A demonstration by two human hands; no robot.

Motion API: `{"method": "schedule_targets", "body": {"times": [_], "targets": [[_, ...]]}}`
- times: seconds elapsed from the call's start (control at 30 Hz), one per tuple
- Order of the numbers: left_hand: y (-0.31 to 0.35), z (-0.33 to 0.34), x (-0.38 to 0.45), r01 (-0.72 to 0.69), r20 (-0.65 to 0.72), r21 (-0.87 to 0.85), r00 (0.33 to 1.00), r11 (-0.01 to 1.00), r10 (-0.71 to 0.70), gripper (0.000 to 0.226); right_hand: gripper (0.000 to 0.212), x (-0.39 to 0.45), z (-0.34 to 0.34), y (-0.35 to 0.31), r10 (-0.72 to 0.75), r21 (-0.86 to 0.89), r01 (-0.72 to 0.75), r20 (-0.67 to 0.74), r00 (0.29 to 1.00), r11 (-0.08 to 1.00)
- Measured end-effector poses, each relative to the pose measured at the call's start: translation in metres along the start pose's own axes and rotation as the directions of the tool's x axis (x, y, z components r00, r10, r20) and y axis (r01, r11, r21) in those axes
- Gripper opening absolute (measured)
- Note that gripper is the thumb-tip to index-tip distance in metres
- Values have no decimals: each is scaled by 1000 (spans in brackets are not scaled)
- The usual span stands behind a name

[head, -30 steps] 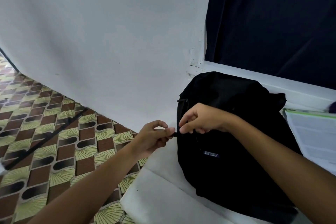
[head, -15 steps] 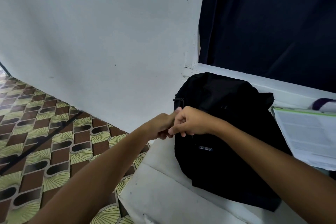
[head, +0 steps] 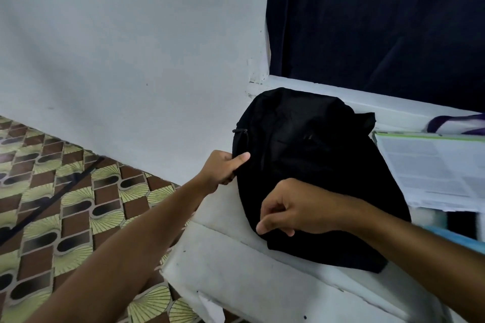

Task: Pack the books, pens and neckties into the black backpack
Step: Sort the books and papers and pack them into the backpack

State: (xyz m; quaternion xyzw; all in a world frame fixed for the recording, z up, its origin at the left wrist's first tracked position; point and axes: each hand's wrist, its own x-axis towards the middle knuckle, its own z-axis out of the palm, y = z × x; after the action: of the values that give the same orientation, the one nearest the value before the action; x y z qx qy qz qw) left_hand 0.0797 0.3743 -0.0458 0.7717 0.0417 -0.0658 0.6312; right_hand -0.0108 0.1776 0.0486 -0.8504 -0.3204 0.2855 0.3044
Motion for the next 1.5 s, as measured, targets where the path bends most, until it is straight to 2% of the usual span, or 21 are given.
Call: {"method": "schedule_targets", "body": {"times": [0.1,0.17,0.23,0.27,0.3,0.37,0.4,0.43,0.47,0.53,0.67,0.73,0.8,0.93,1.03,1.13,1.23,1.27,1.37,1.43,1.5], "targets": [[-7,-8,0,39,-53,-14,998,999,-40,56,35,-21,2,2,72,-11,-71,85,994,997],[-6,-15,-2,51,-77,140,996,989,-41,56,33,-30,-2,8,100,69,-104,54,994,992],[-2,-20,-6,-31,-189,449,974,893,129,53,27,-38,-8,14,127,195,-128,15,992,972],[3,-20,-11,-110,-220,554,936,825,273,48,23,-43,-10,16,141,265,-139,11,990,954],[11,-18,-19,-245,-188,586,886,772,423,41,18,-48,-12,17,152,324,-149,16,988,934],[30,-8,-41,-595,80,495,757,633,649,31,12,-57,-11,19,172,384,-169,25,985,908],[37,-2,-53,-718,249,417,680,557,690,33,13,-60,-10,20,183,394,-175,18,983,902],[41,8,-63,-780,398,350,625,519,671,37,14,-64,-9,21,188,407,-172,1,982,897],[45,17,-71,-795,511,305,601,525,614,41,13,-67,-6,22,187,418,-159,-27,982,894],[44,32,-80,-754,615,277,616,596,492,44,14,-72,2,25,197,431,-133,-107,974,892],[35,41,-76,-635,635,209,667,744,391,18,3,-81,23,30,276,441,-130,-283,919,888],[35,41,-72,-554,646,182,690,812,326,24,8,-87,29,35,302,437,-132,-346,889,890],[35,38,-68,-530,667,186,686,827,289,34,11,-97,29,42,343,445,-163,-361,867,880],[29,21,-57,-469,681,257,708,845,186,48,13,-134,15,69,504,462,-330,-325,800,823],[31,12,-48,-463,685,330,717,823,128,56,12,-167,1,94,582,508,-373,-347,736,776],[53,24,-50,-491,716,392,694,778,77,60,13,-182,-3,108,597,555,-346,-370,712,757],[83,59,-64,-586,718,328,664,741,207,38,12,-184,-2,111,577,588,-288,-391,717,756],[90,75,-70,-621,703,309,659,720,267,38,12,-184,-2,111,565,597,-263,-400,721,758],[98,136,-87,-697,663,428,675,575,324,51,11,-186,-4,111,530,593,-218,-421,736,775],[97,171,-94,-694,650,594,712,406,265,58,9,-185,-6,112,508,599,-186,-430,746,779],[95,191,-94,-670,645,652,736,356,204,59,8,-187,-9,114,488,608,-162,-421,764,777]]}}
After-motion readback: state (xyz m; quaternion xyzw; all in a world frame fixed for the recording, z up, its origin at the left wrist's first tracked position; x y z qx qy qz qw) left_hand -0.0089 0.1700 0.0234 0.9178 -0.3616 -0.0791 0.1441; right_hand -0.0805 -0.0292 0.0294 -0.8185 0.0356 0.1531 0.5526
